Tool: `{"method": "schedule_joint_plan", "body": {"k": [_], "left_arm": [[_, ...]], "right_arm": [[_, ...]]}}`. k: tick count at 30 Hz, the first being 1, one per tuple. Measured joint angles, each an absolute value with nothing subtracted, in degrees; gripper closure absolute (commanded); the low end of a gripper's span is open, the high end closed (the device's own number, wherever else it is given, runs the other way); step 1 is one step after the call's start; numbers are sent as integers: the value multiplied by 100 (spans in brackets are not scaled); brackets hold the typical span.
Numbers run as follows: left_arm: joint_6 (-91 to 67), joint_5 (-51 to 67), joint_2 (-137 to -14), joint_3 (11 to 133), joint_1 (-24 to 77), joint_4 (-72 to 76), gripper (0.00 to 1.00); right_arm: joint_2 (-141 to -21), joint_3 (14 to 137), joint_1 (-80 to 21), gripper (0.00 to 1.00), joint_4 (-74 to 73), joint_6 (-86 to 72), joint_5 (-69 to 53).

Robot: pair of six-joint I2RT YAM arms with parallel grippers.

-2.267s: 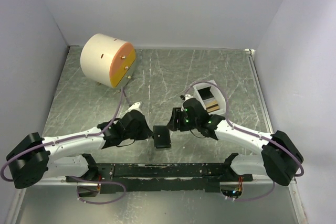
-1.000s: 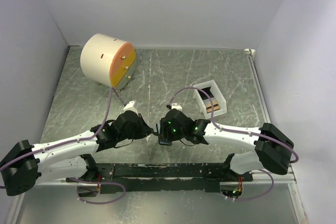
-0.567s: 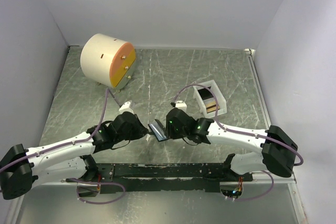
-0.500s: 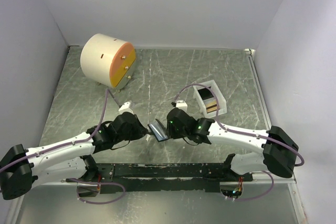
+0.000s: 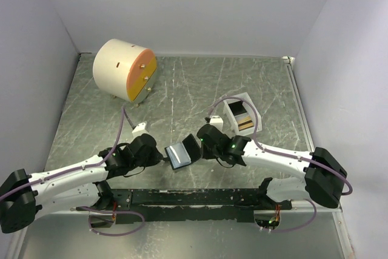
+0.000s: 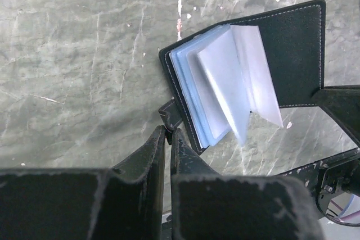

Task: Put the credit cards into the card holder
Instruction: Open the card holder at the center of the board.

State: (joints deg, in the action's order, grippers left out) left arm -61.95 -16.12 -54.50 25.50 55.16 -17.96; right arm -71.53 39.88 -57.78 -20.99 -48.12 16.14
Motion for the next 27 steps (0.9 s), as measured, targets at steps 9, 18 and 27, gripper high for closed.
{"method": "schedule_joint_plan", "body": {"k": [9,18,27], "left_arm": [[-6195,-1638,-5380,2558,5505,-1962,93],[-6200,-1581,-5288,2580,5500,-1925,93],[-6261,-1413,-5221,2580,5496,-1780,93]], "right_arm": [[-7199,4311,-5706,55,-2764,-4834,1590],[-6864,4659,-5872,52,-2335,-4595,1041],[-7037,4840,-6543,52,-2003,-4580,913]]}}
